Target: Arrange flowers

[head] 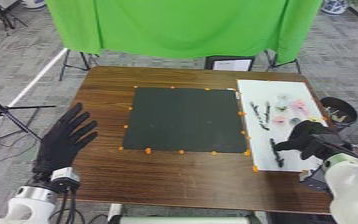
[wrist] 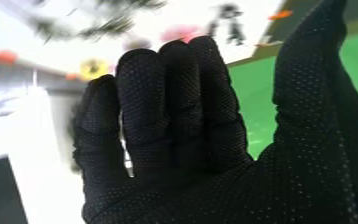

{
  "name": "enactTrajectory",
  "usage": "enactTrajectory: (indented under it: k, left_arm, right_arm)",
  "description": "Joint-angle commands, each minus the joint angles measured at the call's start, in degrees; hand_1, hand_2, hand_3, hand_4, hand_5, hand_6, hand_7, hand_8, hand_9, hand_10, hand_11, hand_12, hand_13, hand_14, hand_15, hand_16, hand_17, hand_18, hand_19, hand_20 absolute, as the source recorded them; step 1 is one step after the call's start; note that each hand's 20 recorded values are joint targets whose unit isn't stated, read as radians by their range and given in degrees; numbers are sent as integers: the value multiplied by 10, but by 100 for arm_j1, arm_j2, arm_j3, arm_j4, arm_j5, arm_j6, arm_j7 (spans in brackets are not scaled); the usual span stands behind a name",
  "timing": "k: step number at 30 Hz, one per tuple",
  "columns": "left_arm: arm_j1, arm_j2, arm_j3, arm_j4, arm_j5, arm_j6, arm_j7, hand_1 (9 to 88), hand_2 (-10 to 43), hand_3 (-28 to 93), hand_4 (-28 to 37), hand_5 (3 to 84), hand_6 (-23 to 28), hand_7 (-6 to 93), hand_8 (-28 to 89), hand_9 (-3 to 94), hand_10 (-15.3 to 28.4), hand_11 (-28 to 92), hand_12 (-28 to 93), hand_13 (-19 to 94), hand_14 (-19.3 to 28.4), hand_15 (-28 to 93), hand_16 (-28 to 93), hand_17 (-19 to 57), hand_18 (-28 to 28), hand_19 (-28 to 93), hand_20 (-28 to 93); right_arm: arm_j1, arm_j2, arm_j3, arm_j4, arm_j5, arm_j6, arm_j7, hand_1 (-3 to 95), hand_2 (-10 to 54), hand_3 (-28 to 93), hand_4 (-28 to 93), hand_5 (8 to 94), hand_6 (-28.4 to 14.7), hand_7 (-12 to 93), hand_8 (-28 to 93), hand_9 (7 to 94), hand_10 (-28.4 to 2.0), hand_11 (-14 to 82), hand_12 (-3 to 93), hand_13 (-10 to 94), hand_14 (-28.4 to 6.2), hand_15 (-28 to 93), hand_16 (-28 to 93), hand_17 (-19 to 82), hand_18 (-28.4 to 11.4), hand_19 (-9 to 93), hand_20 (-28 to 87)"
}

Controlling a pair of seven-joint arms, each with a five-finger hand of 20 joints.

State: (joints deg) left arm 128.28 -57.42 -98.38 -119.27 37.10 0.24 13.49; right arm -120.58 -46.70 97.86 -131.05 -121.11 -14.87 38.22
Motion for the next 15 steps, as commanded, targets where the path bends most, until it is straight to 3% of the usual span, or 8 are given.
enactTrajectory:
  k: [1, 6, 15]
  left_arm:
    - [-58, 61, 39, 2, 26, -9, -70, 247, -86, 656, -283, 233, 25, 185, -109, 209, 102, 130, 198, 175, 152, 224, 18, -104, 227, 372, 91]
    - [62, 34, -54, -30, 15, 29, -79, 247, -86, 656, -283, 233, 25, 184, -108, 209, 102, 131, 198, 175, 152, 224, 17, -104, 227, 372, 92]
    - [10, 10, 18, 1, 0, -25, -97, 246, -85, 656, -283, 234, 25, 185, -109, 210, 102, 131, 197, 176, 152, 224, 17, -104, 228, 374, 93]
  right_arm:
    - [-59, 24, -44, 26, -433, -96, 188, 314, -95, 429, -283, 539, -37, 353, -133, 571, -134, 523, 375, 536, -129, 734, 256, 250, -212, 806, 410]
    - [-244, 0, 36, 9, -376, -135, 131, 311, -95, 433, -283, 540, -37, 354, -132, 568, -134, 525, 375, 535, -131, 735, 255, 249, -213, 807, 410]
    - [-224, -30, -248, 242, -503, -169, 128, 274, -95, 504, -283, 544, -36, 357, -137, 571, -135, 529, 375, 535, -133, 737, 255, 249, -213, 808, 409]
